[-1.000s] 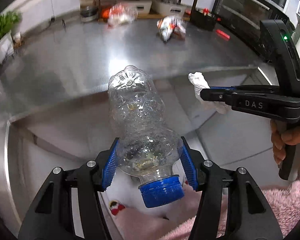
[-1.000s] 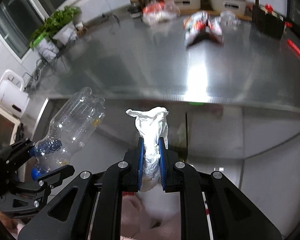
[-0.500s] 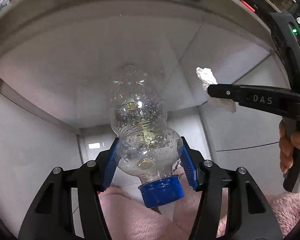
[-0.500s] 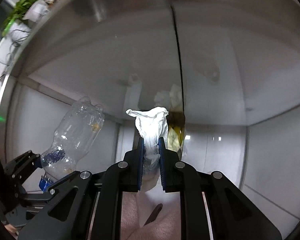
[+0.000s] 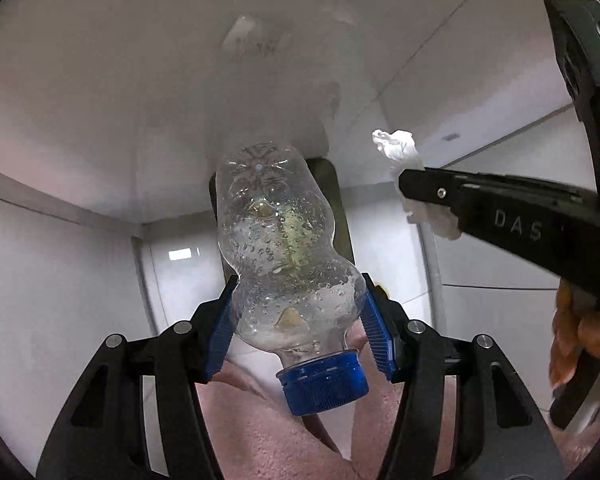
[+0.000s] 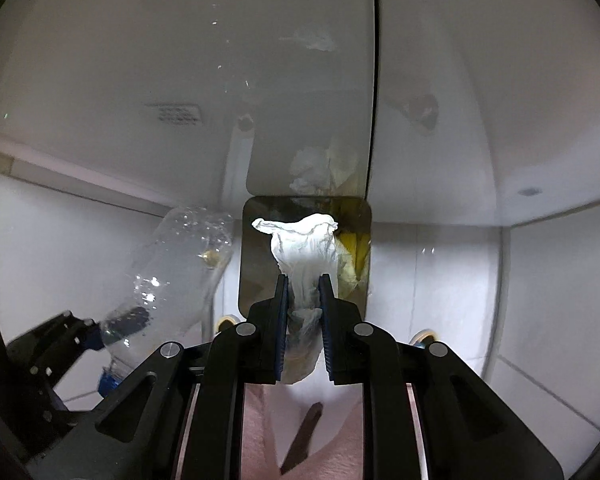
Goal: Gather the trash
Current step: 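Carry bottle and tissue over the bin and open both tools to drop them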
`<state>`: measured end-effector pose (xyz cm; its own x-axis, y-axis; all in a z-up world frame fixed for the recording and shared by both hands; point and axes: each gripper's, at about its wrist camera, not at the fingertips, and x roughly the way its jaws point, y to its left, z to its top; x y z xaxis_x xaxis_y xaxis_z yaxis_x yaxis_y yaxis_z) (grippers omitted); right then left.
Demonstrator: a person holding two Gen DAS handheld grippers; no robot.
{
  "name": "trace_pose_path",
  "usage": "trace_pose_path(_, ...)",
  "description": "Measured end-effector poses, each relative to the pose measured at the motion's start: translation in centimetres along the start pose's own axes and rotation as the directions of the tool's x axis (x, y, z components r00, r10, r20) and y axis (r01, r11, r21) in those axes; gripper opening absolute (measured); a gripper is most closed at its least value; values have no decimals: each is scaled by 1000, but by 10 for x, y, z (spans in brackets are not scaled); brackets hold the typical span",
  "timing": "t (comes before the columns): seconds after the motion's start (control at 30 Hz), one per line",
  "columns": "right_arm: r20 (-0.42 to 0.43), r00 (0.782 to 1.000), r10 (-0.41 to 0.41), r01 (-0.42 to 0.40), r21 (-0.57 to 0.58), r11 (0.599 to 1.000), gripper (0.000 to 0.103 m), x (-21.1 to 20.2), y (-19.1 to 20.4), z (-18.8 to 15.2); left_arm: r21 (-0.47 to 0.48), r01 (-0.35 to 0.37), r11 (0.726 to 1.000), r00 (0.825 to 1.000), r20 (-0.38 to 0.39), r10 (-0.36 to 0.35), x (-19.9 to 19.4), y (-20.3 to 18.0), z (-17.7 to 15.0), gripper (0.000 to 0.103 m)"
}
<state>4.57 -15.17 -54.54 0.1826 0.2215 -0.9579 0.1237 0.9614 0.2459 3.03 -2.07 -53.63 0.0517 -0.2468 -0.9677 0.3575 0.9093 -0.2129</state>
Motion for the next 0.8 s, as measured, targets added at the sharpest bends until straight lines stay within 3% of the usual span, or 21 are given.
trace_pose_path(0.33,-65,998,19,-15,74,997,19,29,1,23,-22,7,1000,998,-61,-8,22,4,22,55)
trace_pose_path(0.37,-67,998,20,-14,83,996,21,30,1,25,-23,7,1000,998,-63,-8,22,4,22,55)
trace_pose_path(0.47,-64,998,27,-20,101,995,47,30,-4,30,-19,6,1000,998,-67,-7,27,9,21,55)
trace_pose_path(0.53,-59,998,26,-21,97,995,48,27,-2,31,-16,6,1000,998,-67,-7,25,10,21,55)
trace_pose_path(0.67,-50,999,21,-16,95,995,48,24,-1,32,-14,13,1000,998,-58,-14,20,13,24,70)
trace_pose_path(0.8,-42,999,23,-19,103,995,49,21,-7,30,-1,5,1000,999,-47,-5,16,12,24,77)
